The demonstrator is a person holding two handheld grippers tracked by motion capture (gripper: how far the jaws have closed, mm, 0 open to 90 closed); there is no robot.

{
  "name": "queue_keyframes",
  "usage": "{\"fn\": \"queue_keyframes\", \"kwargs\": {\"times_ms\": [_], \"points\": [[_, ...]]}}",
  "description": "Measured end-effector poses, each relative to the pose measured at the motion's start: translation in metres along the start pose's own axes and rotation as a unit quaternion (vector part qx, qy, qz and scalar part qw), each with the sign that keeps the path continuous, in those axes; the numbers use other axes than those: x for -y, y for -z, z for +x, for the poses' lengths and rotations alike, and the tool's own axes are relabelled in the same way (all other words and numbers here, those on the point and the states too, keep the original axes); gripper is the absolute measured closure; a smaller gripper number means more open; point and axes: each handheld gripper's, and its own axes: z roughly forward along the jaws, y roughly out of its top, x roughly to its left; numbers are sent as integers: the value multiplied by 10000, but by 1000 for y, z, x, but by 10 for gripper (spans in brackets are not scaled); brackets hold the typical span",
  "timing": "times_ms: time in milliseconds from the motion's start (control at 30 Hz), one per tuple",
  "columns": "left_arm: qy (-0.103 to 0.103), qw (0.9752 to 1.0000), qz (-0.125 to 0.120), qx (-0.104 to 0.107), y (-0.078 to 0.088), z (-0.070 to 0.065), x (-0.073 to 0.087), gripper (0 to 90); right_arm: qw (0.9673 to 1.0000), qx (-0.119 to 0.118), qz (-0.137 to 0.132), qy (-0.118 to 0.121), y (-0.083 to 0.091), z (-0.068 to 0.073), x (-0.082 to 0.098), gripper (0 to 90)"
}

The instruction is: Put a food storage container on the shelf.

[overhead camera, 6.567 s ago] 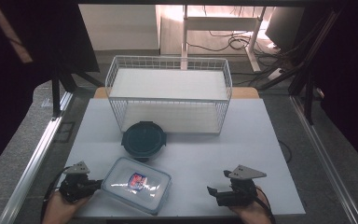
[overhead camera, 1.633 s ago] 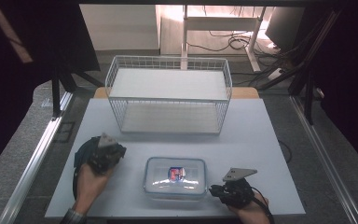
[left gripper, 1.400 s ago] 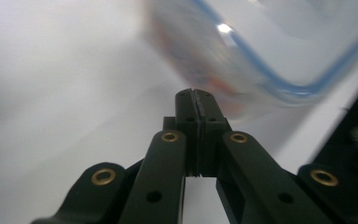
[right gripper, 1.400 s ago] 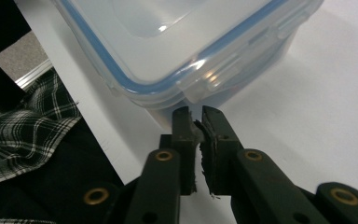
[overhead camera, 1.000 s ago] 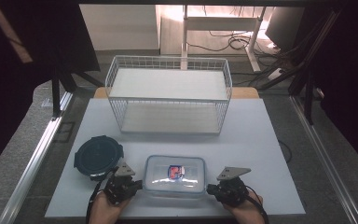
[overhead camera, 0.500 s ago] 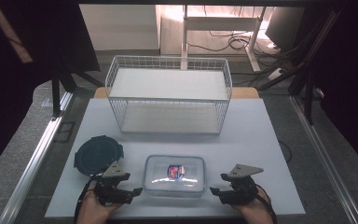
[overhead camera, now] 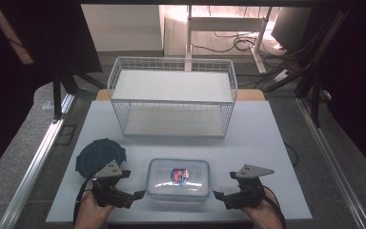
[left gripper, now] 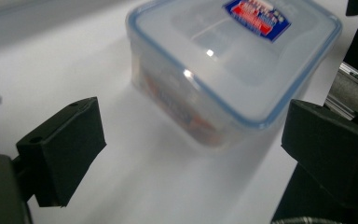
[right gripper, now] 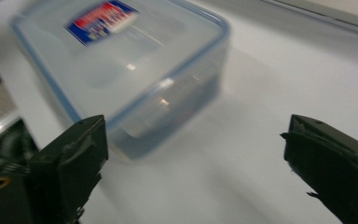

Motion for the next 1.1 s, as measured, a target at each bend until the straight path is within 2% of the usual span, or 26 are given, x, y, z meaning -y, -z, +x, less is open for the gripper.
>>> {"fn": "queue_keyframes", "kwargs": {"times_ms": [33, 167, 200, 267, 300, 367, 433, 467, 500, 533, 567, 600, 667, 700, 733, 767, 800, 833, 867, 900, 933, 1000, 1033, 1067, 1100], "points": [[-14, 10000, 11, 61, -4, 0, -4, 40, 9998, -192, -12, -79, -5, 3, -3, 42], [-29, 9998, 75, 178, -16, 0, -12, 34, 9994, -329, 27, -98, -12, 7, -8, 30], [36, 9995, 135, 267, -22, 0, -17, 33, 9988, -448, 94, -178, -18, 10, -13, 27], [167, 9988, 269, 364, -29, 3, -23, 29, 9982, -528, 193, -210, -24, 11, -17, 24], [167, 9988, 269, 364, -29, 3, -23, 29, 9982, -528, 193, -210, -24, 11, -17, 24], [403, 9971, 387, 507, -37, 8, -28, 26, 9972, -611, 345, -254, -30, 10, -21, 22], [611, 9951, 416, 660, -43, 13, -31, 18, 9958, -712, 459, -352, -36, 8, -23, 20], [760, 9926, 456, 830, -48, 17, -31, 14, 9931, -903, 541, -510, -42, 4, -24, 17], [840, 9910, 495, 917, -51, 19, -30, 14, 9931, -903, 541, -510, -42, 4, -24, 17], [916, 9887, 584, 1030, -56, 20, -28, 9, 9896, -1092, 650, -680, -48, 1, -24, 15], [955, 9875, 671, 1064, -59, 21, -27, 9, 9896, -1092, 650, -680, -48, 1, -24, 15], [1140, 9820, 771, 1292, -65, 23, -22, 0, 9853, -1274, 721, -885, -54, -2, -24, 24], [1253, 9792, 797, 1385, -65, 24, -20, 0, 9814, -1361, 812, -1080, -57, -5, -24, 24], [1253, 9792, 797, 1385, -65, 24, -20, 8, 9814, -1361, 812, -1080, -57, -5, -24, 24], [1253, 9790, 828, 1380, -63, 23, -20, 41, 9787, -1426, 857, -1201, -59, -6, -23, 30], [1188, 9806, 806, 1335, -59, 22, -20, 77, 9733, -1549, 934, -1411, -57, -10, -22, 79], [1152, 9816, 772, 1310, -55, 21, -19, 131, 9724, -1574, 939, -1446, -56, -11, -21, 111], [1131, 9824, 730, 1296, -50, 22, -19, 131, 9724, -1574, 939, -1446, -56, -11, -21, 111], [1264, 9800, 597, 1415, -45, 23, -13, 217, 9728, -1588, 872, -1443, -48, -13, -21, 200], [1264, 9800, 597, 1415, -45, 23, -13, 234, 9732, -1583, 850, -1436, -46, -13, -21, 225], [1358, 9773, 563, 1525, -41, 24, -9, 265, 9739, -1556, 835, -1427, -44, -12, -21, 241], [1368, 9764, 492, 1595, -36, 24, -6, 320, 9739, -1531, 807, -1466, -39, -12, -20, 292], [1467, 9746, 405, 1643, -33, 25, -4, 367, 9733, -1562, 778, -1488, -37, -12, -20, 339], [1467, 9746, 405, 1643, -33, 25, -4, 420, 9727, -1582, 730, -1535, -33, -13, -19, 392], [1555, 9717, 254, 1759, -29, 26, 0, 457, 9722, -1615, 637, -1571, -29, -14, -18, 434]]}}
